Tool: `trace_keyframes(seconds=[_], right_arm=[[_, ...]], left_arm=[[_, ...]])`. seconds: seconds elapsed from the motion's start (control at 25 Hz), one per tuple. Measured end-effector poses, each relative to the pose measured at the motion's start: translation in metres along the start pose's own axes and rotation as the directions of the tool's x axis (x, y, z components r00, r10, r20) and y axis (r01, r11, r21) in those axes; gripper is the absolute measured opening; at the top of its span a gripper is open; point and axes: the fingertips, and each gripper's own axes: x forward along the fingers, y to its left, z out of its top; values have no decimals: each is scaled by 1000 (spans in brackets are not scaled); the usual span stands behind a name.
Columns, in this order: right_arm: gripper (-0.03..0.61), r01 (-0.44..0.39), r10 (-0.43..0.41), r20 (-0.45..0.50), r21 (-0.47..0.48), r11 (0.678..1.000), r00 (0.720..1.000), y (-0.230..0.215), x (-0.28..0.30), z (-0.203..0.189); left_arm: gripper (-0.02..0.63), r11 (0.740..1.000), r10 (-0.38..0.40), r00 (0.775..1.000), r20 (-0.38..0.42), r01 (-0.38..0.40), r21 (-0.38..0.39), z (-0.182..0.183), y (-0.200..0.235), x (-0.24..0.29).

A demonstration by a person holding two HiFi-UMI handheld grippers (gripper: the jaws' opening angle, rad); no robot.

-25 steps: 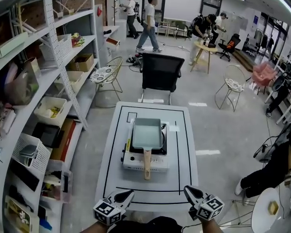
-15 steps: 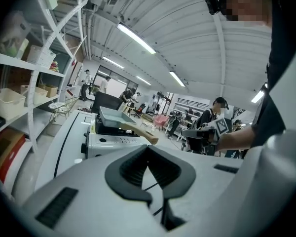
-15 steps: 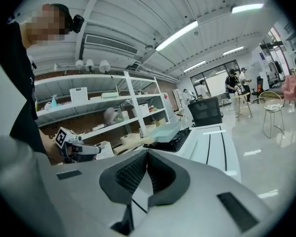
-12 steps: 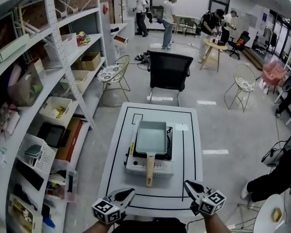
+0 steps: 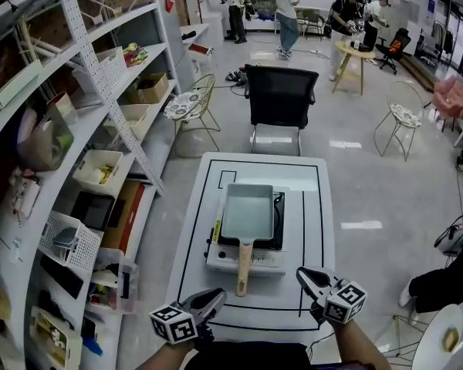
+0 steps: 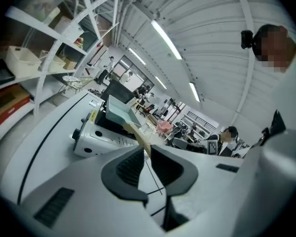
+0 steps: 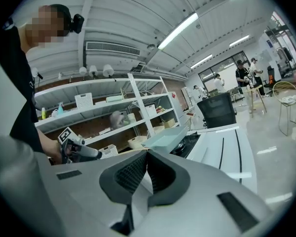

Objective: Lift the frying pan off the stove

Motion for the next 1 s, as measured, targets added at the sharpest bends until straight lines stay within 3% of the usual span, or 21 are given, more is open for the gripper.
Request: trace_keyframes(seconds=[0.08, 0.16, 0.32, 0.44, 0.56, 0.64, 0.84, 1.0], right_arm=[[25, -10, 10, -11, -5, 1000, 1000, -1, 5, -3], [25, -18, 18, -17, 4, 1000, 1000, -1, 7, -7], [25, -15, 15, -18, 27, 1000, 1000, -5, 4, -12], [25, -14, 15, -25, 37, 999, 1000, -6, 2, -15], [25, -21, 23, -40, 39, 999, 999, -6, 1, -18], [25, -30, 32, -51, 39, 999, 998, -6, 2, -20], [25, -57, 59, -72, 33, 998, 996, -4, 6, -19], [25, -66, 69, -82, 38, 997, 994, -6, 8, -24]], left_arm=[[115, 998, -31, 999, -25, 30, -49, -4, -3, 5], [158, 990, -47, 999, -25, 43, -137, -8, -2, 8], [186, 934, -49, 996, 72, 71, -349, -2, 1, 15], [190, 897, -11, 991, 132, 68, -437, 1, 4, 21], [193, 804, -30, 978, 207, 147, -576, -2, -7, 32], [201, 772, -39, 975, 218, 168, -613, -7, -12, 39], [204, 749, -36, 965, 259, 197, -632, -7, -16, 56], [204, 725, -12, 938, 348, 248, -643, 6, -10, 61]])
